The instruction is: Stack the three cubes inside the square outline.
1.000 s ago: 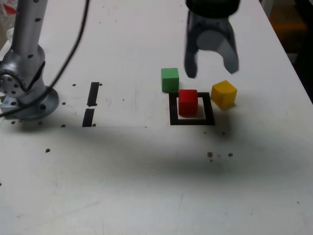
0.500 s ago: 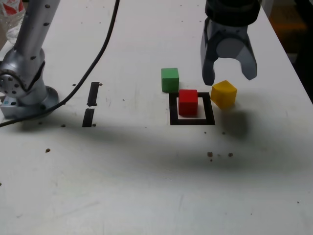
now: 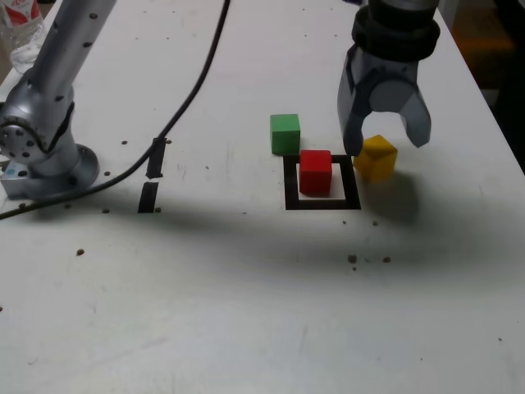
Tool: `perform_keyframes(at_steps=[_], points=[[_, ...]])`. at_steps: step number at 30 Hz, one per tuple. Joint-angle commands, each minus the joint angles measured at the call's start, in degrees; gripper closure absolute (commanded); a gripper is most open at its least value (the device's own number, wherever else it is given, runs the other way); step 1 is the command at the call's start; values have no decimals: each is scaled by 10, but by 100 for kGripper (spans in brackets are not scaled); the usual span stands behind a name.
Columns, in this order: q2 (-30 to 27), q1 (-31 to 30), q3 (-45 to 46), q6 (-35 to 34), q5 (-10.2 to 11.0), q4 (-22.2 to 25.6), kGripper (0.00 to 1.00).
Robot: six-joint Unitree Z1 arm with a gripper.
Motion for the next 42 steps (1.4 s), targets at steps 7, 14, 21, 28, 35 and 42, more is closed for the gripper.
perform_keyframes(at_steps=[7,14,21,28,35,42], points=[[17,10,0,0,-4,-9,31],[33,17,2,0,-13,-15,30],[45,21,3,2,-17,-24,29],[52,23,7,7,-18,-41,35],[52,23,9,13,-13,-65,73],[45,22,10,24,-6,-69,90]])
